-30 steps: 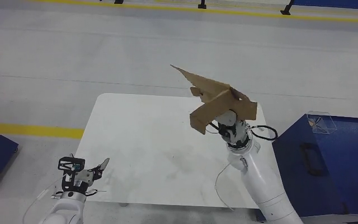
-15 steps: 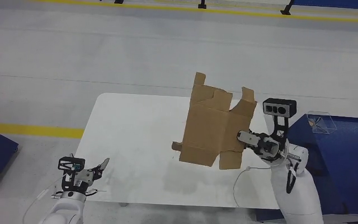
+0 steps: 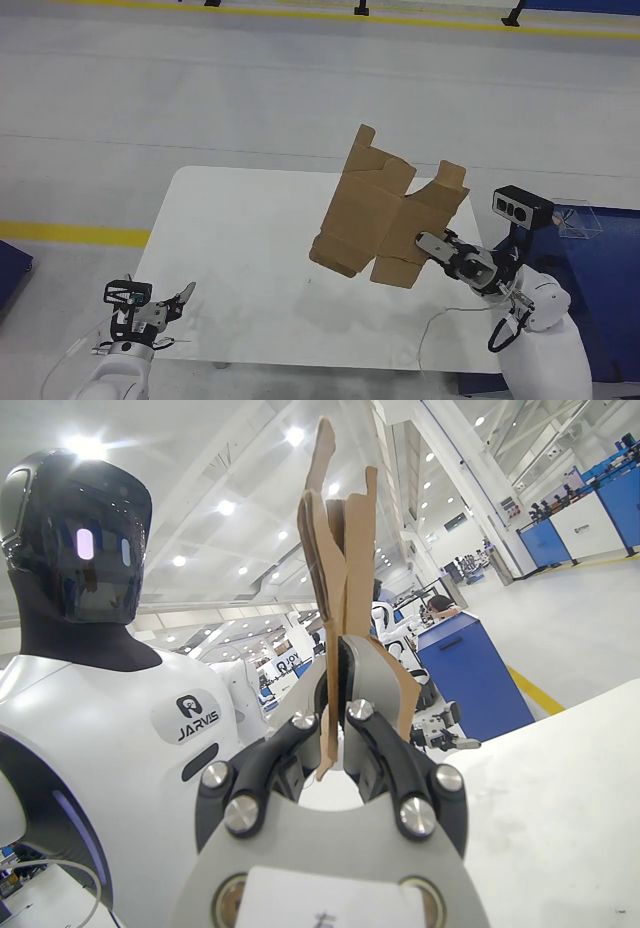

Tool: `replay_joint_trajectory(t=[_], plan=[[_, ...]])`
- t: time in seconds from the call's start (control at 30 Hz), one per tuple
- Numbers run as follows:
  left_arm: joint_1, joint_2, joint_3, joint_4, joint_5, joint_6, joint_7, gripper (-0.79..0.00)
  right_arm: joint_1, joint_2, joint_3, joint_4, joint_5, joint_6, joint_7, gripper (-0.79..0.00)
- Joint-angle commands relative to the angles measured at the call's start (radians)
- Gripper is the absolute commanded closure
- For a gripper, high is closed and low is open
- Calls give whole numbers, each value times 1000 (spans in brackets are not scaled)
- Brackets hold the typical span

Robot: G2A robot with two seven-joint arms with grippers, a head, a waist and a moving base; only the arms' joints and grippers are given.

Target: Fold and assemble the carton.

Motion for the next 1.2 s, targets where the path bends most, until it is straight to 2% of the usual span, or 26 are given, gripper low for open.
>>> replay_joint_trajectory(t=[0.0, 0.07, 0.23, 0.4, 0.53, 0.63, 0.73, 0.8, 0.93, 1.17], plan=[[0, 0, 0, 0, 0, 0, 0, -785, 0, 0, 0, 0, 0, 0, 0, 0], [0, 0, 0, 0, 0, 0, 0, -785, 5, 1, 9, -14, -29, -12, 3, 0], [0, 0, 0, 0, 0, 0, 0, -785, 20, 24, 157, -120, -417, -143, -123, 0], [0, 0, 0, 0, 0, 0, 0, -785, 13, 50, 300, -176, -643, -300, -280, 0], [0, 0, 0, 0, 0, 0, 0, -785, 43, 67, 399, -267, -780, -312, -297, 0], [0, 0, 0, 0, 0, 0, 0, -785, 60, 84, 435, -371, -921, -312, -306, 0], [0, 0, 0, 0, 0, 0, 0, -785, 51, 103, 448, -467, -1100, -312, -370, 0], [0, 0, 0, 0, 0, 0, 0, -785, 25, 115, 442, -480, -1192, -312, -451, 0], [0, 0, 0, 0, 0, 0, 0, -785, -5, 146, 415, -525, -1499, -312, -645, 0], [0, 0, 0, 0, 0, 0, 0, -785, -56, 208, 364, -525, -2189, -312, -1227, 0]])
